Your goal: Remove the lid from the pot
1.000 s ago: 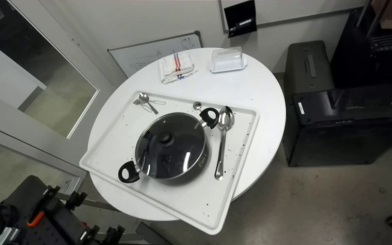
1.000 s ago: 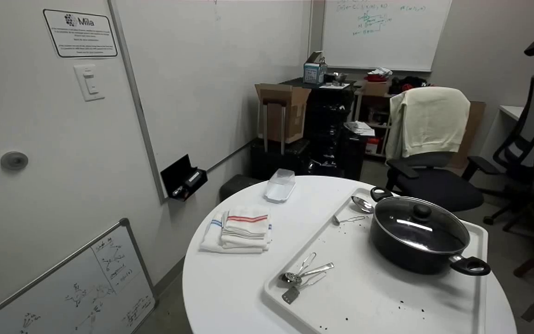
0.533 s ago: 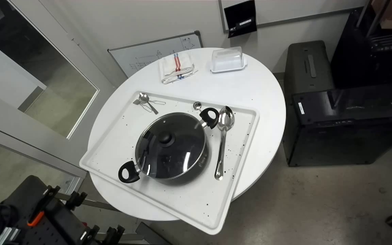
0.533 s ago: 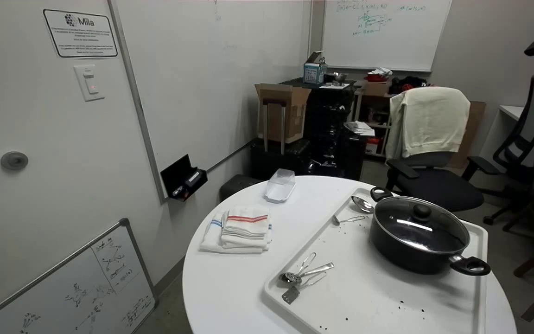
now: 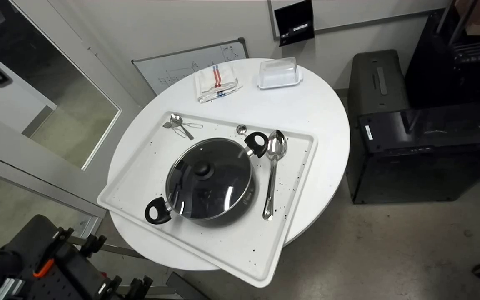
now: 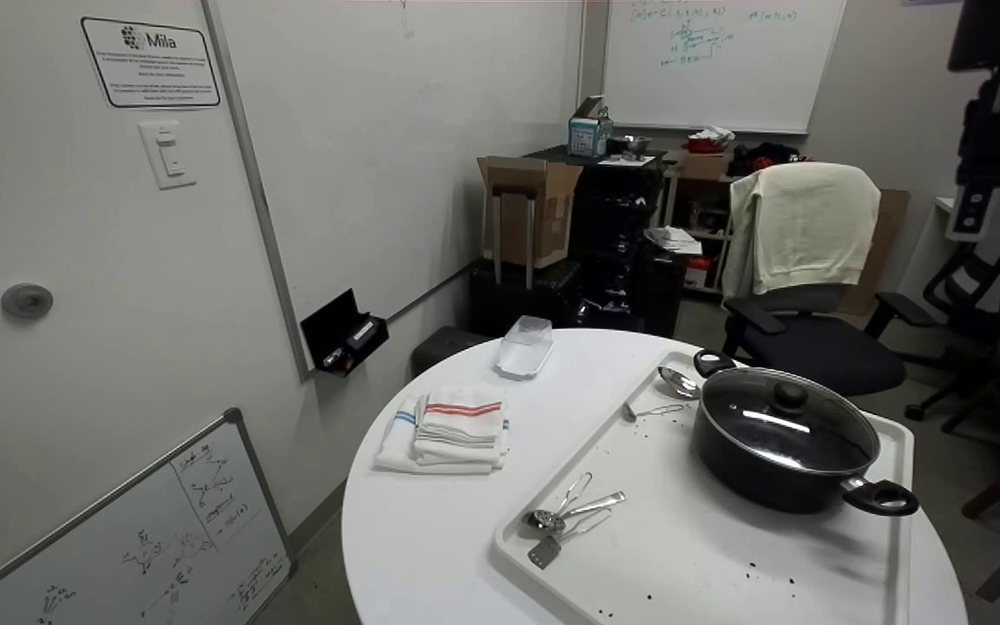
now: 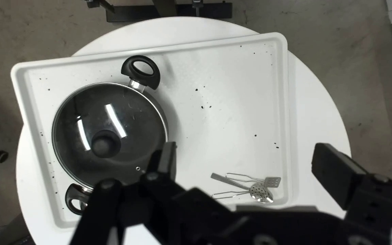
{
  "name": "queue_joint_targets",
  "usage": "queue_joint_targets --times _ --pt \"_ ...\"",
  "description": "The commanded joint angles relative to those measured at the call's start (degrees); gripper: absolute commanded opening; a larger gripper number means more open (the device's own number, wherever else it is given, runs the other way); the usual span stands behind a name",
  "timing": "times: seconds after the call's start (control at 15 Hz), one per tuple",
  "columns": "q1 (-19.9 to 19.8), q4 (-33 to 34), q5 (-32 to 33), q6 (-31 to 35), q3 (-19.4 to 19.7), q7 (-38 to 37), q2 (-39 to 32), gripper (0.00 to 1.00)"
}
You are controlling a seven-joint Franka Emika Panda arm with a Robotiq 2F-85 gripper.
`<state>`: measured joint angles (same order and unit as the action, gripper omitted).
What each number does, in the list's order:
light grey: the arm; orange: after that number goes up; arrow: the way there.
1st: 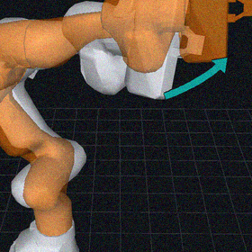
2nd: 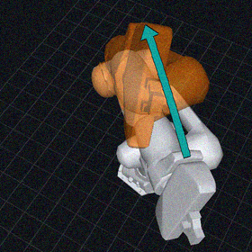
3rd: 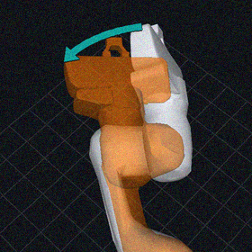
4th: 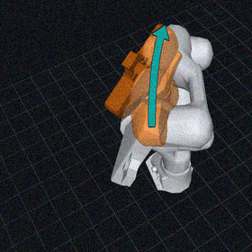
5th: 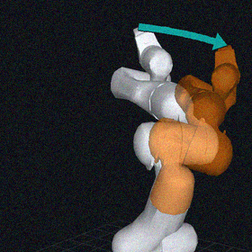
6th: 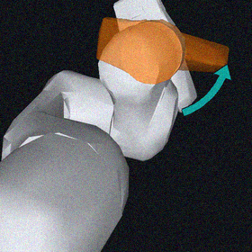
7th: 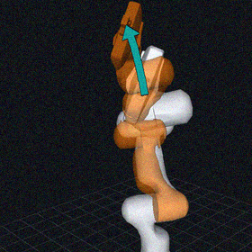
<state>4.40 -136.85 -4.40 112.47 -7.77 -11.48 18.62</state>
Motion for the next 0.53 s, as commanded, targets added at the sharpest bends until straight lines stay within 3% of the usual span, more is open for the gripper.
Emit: queue_joint_targets --times 0.0,0.47 --pt "-1.7 -1.2 1.4 4.2 2.1 1.5 -3.7 1.00" --pt "-5.3 -3.0 3.7 15.1 6.4 3.3 -13.0 1.00"
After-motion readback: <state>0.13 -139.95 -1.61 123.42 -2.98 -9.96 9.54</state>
